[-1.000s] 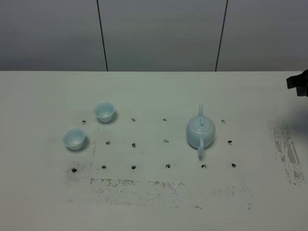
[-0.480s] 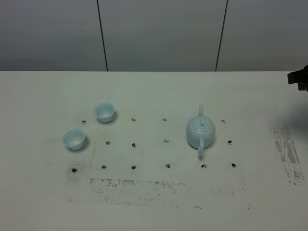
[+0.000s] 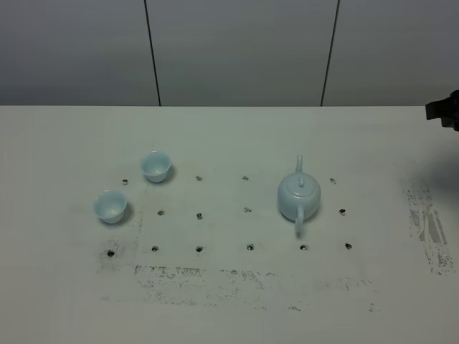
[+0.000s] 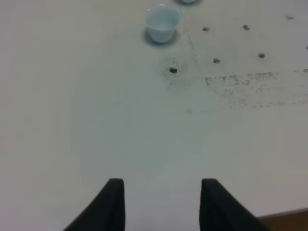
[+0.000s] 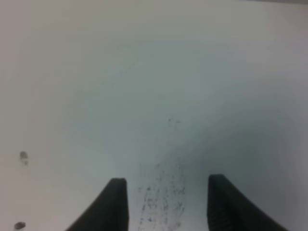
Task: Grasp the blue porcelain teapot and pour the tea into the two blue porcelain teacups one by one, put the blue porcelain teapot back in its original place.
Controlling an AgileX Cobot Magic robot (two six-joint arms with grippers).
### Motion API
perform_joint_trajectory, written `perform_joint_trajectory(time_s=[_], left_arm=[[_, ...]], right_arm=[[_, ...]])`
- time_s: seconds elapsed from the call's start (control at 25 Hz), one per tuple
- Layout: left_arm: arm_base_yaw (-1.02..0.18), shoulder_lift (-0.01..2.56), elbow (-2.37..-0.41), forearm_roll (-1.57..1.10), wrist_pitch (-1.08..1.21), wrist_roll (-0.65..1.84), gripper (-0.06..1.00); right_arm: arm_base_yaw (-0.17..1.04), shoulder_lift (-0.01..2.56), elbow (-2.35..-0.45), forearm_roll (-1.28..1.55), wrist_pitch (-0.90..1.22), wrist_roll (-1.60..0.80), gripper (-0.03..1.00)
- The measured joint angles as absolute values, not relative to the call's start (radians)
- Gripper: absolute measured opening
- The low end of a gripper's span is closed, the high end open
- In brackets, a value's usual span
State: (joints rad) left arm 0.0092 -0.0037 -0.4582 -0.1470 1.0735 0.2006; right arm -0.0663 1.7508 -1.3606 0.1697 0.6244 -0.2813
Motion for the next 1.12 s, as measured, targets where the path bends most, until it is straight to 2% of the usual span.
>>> perform_joint_trajectory(time_s=[0.24,0.52,0.8,1.12], left_arm=[[0.009,-0.004,-0.458,-0.147,1.074,0.201,0.43],[0.009,-0.004,-0.458,-0.147,1.074,0.201,0.43],[0.009,-0.004,-0.458,-0.147,1.074,0.201,0.43],[0.009,-0.004,-0.458,-0.147,1.074,0.201,0.43]], right_arm=[[0.001,1.742,-1.354,0.129,0.692,-0.242,0.39],[0.238,1.692,-1.3,-0.05,0.716,0.0,0.39],[0.447,1.715,-1.291,-0.086,0.733,0.177,0.39],[0.514,1.725,-1.272,-0.079,0.728,0.292,0.39]])
